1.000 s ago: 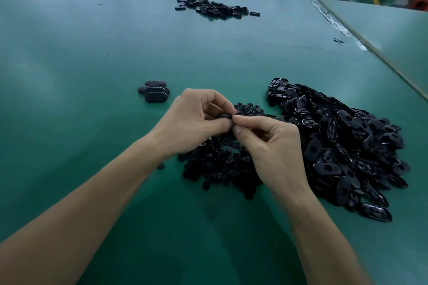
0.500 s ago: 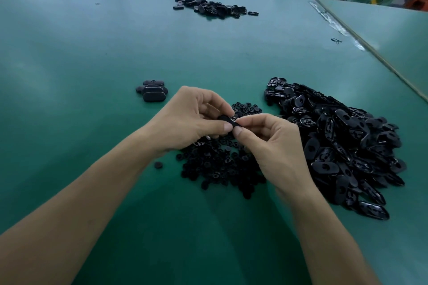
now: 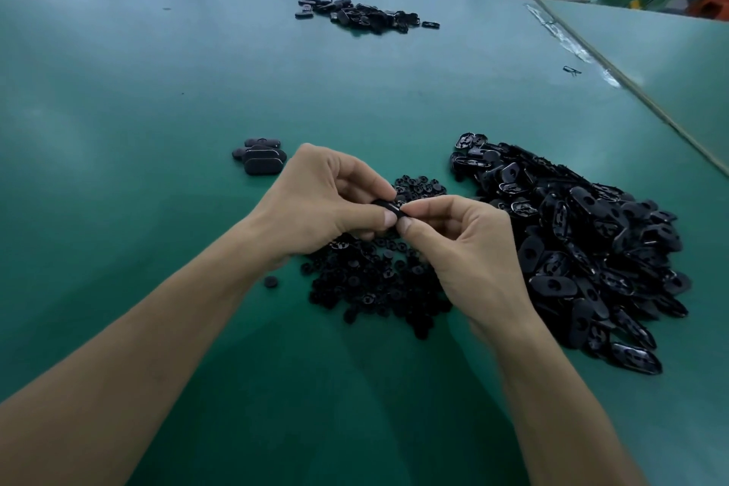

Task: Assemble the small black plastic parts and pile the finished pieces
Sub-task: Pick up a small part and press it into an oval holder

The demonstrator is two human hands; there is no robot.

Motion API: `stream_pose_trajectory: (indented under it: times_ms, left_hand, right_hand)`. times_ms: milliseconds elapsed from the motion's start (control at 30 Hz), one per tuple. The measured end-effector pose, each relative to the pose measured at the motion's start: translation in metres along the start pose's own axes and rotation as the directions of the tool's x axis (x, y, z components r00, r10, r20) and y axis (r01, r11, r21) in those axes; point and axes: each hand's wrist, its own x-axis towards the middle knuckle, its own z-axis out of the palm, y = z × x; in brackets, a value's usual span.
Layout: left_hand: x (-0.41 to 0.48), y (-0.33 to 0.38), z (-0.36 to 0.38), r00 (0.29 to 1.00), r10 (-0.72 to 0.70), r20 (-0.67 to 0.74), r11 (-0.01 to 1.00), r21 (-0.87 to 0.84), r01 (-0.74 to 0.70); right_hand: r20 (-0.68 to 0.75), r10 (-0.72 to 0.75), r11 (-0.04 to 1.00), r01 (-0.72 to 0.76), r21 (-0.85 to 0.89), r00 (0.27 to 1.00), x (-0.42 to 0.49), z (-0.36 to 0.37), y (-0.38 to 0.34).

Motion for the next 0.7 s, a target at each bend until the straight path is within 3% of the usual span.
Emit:
stream_pose_trajectory:
  times_ms: [167,300,367,467,633,700]
  left_hand:
    - [0.001,0.0,-0.004,1.0,-0.005,-0.005,1.0,-0.002,0.005]
    - [0.004,-0.003,-0.008,0.998,-0.006,-0.066,1.0,-0.03,0.004]
    - [0.007,-0.008,-0.014,0.986,-0.006,-0.169,1.0,-0.016,0.003]
    - [0.014,-0.018,-0.03,0.935,0.011,-0.354,0.999,0.046,0.006]
    - [0.021,-0.035,-0.056,0.859,0.039,-0.511,0.973,0.213,0.083]
    - [0.022,-0.041,-0.06,0.845,0.051,-0.532,0.96,0.259,0.106]
  right_hand:
    - [0.037,-0.022,0.999,0.023,-0.049,0.999,0.0,0.001,-0.007]
    - [0.031,-0.054,0.953,0.061,-0.297,0.998,0.012,-0.009,-0.016]
    - [-0.004,-0.107,0.85,0.089,-0.519,0.994,0.02,-0.02,-0.021]
    - [-0.017,-0.129,0.612,0.066,-0.788,0.992,0.035,-0.039,-0.025]
    - [0.052,0.049,0.314,0.034,-0.949,0.997,0.058,-0.051,-0.027]
    - [0.08,0.123,0.25,0.047,-0.967,0.989,0.061,-0.048,-0.028]
